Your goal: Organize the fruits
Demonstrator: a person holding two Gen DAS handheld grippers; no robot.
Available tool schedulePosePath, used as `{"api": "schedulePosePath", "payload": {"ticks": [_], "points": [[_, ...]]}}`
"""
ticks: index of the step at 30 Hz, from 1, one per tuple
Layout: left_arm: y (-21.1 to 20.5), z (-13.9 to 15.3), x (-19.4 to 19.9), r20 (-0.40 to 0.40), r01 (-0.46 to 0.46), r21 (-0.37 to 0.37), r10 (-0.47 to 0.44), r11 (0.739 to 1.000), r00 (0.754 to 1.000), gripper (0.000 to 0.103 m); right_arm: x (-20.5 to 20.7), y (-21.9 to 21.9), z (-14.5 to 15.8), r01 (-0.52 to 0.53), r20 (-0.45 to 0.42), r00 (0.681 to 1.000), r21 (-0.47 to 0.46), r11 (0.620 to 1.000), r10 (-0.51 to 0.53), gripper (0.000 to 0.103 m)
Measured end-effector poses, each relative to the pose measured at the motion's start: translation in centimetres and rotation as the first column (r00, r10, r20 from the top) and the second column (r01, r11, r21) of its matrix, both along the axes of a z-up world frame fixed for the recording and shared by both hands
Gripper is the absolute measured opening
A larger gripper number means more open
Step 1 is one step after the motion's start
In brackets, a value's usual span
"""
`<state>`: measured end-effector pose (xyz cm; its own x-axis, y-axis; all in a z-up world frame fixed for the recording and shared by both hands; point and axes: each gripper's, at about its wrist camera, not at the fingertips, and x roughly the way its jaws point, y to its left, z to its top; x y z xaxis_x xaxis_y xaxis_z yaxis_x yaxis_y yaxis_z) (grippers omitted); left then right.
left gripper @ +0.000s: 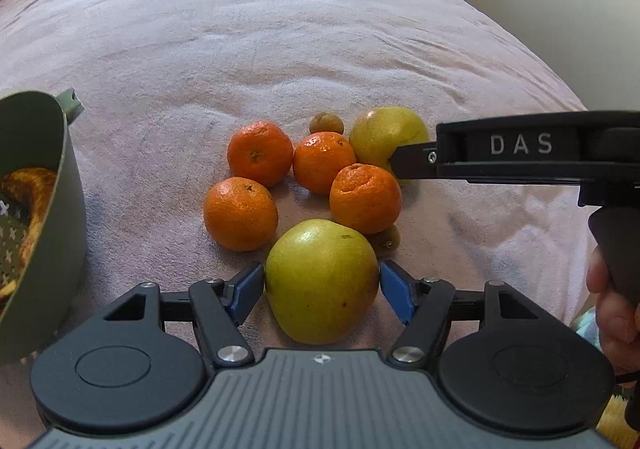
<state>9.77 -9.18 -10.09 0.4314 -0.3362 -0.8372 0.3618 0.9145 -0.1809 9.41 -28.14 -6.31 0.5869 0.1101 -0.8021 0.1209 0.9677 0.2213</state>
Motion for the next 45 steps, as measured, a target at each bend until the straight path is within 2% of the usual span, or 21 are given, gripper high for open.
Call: {"api": "schedulePosePath", "payload": {"ticks": [7, 12, 21, 31, 45], "points": [[-0.3, -0.7, 0.5, -0.017, 0.006, -0.004, -0.006, 1.0, 1.0, 0.075, 1.2, -0.6, -0.9, 0.043, 0.001, 0.999, 0.034, 0.998, -0.043, 0.064], [-0.4, 0.4, 0.7, -0.039, -0.002, 0.001, 0.002, 1.0, 0.999, 0.074, 1.9, -0.9, -1.4, 0.056, -0.004, 0.998, 0.061, 0.997, -0.056, 0.064], [1.0, 2.2, 1.4, -0.039, -0.068, -0.076, 0.065, 0.995, 0.997, 0.074, 3.1, -1.1, -2.7, 0.096, -0.03, 0.995, 0.113, 0.989, -0.093, 0.065], [1.9, 2.0, 2.1, -0.029, -0.106, -0.086, 0.104, 0.991, 0.994, 0.074, 4.3, -1.9, -4.1, 0.142, -0.038, 0.99, 0.185, 0.972, -0.137, 0.067], [2.5, 2.9, 1.5, -0.016, -0.138, -0.11, 0.137, 0.984, 0.99, 0.074, 3.9, -2.1, -3.4, 0.153, -0.054, 0.988, 0.187, 0.971, -0.145, 0.065]]}}
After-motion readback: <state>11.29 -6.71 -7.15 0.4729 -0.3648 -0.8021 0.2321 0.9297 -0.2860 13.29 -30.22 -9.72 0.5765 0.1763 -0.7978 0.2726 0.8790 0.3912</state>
